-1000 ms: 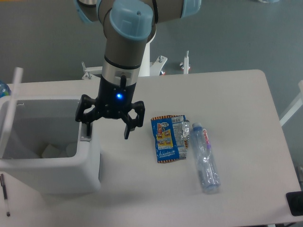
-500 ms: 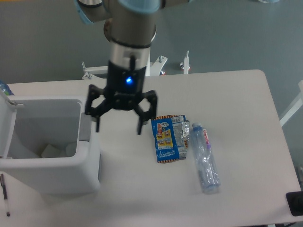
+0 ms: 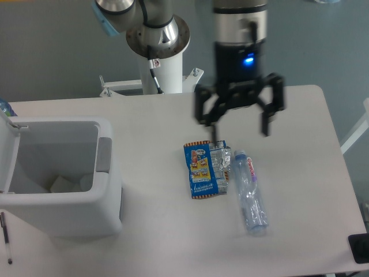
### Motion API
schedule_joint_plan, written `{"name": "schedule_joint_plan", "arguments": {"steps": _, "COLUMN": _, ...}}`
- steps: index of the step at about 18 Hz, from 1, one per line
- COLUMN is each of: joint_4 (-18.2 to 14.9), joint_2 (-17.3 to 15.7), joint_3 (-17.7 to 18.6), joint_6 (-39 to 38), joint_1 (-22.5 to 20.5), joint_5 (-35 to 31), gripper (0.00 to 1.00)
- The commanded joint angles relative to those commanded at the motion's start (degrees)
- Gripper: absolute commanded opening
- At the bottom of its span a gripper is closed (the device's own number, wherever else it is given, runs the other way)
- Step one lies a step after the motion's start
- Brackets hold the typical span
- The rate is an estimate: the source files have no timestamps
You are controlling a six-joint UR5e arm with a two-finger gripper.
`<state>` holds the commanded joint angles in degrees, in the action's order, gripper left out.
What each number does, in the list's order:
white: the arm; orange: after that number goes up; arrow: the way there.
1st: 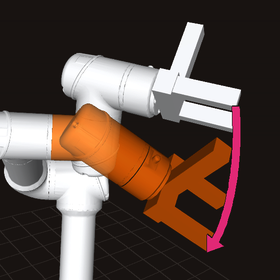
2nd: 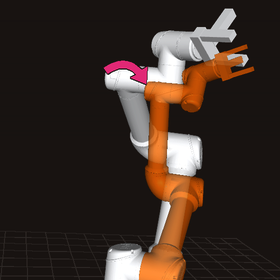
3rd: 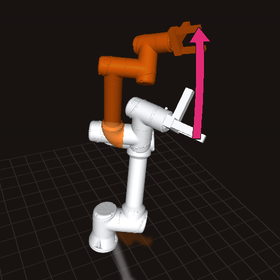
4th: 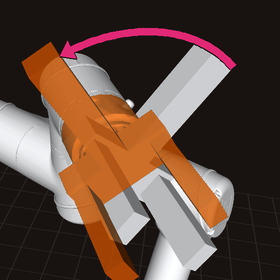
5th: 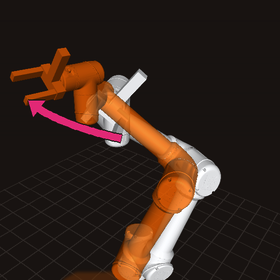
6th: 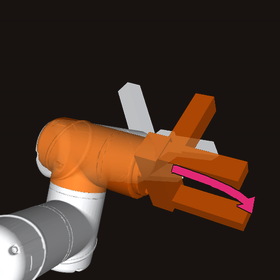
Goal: Open the trash can
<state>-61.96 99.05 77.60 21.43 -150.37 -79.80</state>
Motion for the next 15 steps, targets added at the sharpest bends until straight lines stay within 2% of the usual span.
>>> {"name": "schedule_joint_plan", "arguments": {"steps": 3, "joint_4": -1.0, "joint_2": -1.1, "joint_3": 1.6, "joint_6": 7.4, "joint_1": -3.3, "joint_5": -1.5, "gripper": 1.00}}
{"name": "schedule_joint_plan", "arguments": {"steps": 7, "joint_4": -1.8, "joint_2": -4.2, "joint_3": 7.0, "joint_6": 25.6, "joint_1": -5.6, "joint_5": -6.4, "gripper": 1.00}}
{"name": "schedule_joint_plan", "arguments": {"steps": 9, "joint_4": -1.8, "joint_2": -5.7, "joint_3": 9.4, "joint_6": 31.5, "joint_1": -7.6, "joint_5": -7.0, "gripper": 1.00}}
{"name": "schedule_joint_plan", "arguments": {"steps": 11, "joint_4": -1.6, "joint_2": -6.5, "joint_3": 10.7, "joint_6": 34.6, "joint_1": -8.9, "joint_5": -7.0, "gripper": 1.00}}
{"name": "schedule_joint_plan", "arguments": {"steps": 15, "joint_4": -1.0, "joint_2": -6.6, "joint_3": 11.9, "joint_6": 34.9, "joint_1": -9.5, "joint_5": -6.8, "gripper": 1.00}}
